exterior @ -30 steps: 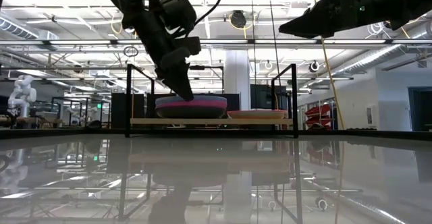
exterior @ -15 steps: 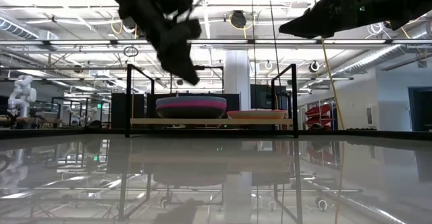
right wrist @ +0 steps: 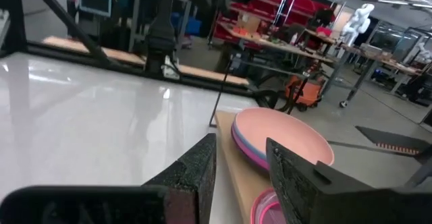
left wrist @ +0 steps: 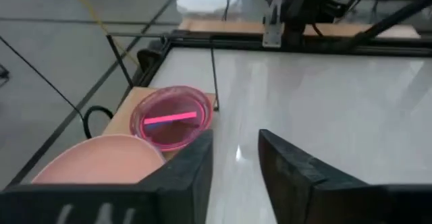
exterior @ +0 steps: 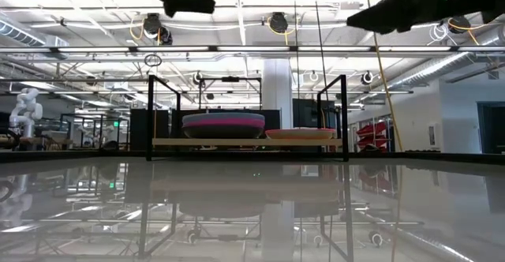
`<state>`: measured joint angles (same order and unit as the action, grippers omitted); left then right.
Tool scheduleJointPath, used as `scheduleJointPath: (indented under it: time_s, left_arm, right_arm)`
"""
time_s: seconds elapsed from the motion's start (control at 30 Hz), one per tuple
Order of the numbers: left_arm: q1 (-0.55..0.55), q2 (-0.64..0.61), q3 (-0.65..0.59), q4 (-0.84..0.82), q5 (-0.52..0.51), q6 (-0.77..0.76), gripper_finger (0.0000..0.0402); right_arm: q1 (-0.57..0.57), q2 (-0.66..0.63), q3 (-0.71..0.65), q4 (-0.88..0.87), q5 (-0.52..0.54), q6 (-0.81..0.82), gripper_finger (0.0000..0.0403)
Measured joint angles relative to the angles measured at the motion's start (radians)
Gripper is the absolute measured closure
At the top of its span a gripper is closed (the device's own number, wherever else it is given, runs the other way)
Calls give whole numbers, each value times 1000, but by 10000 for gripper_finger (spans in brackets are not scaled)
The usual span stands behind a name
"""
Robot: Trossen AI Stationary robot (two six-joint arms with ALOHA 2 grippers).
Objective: Place and stack plates onto a shelf
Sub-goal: Return to Home Position
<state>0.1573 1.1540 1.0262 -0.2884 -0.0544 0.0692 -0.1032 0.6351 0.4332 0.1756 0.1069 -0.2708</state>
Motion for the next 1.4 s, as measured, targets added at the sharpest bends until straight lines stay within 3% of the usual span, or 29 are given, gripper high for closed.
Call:
scheduleJointPath:
  time_s: [0.17, 0.4, 0.87, 1.17, 1.4]
  left_arm:
    - [-3, -146, -189, 190, 1, -44, 313]
    - [-3, -385, -423, 417, 0, -101, 317]
    - [4, -763, -630, 372, -65, -124, 317]
    - [31, -862, -744, 374, -71, -177, 317]
    - [34, -869, -852, 478, -70, -208, 317]
  right_arm:
    - [0, -101, 0, -70, -2, 26, 291]
    - [0, -189, 0, -103, -5, 20, 291]
    - [0, -432, 0, -271, -6, 22, 291]
    - [0, -628, -193, -138, -5, 71, 291]
    - [0, -624, -339, 29, -3, 104, 291]
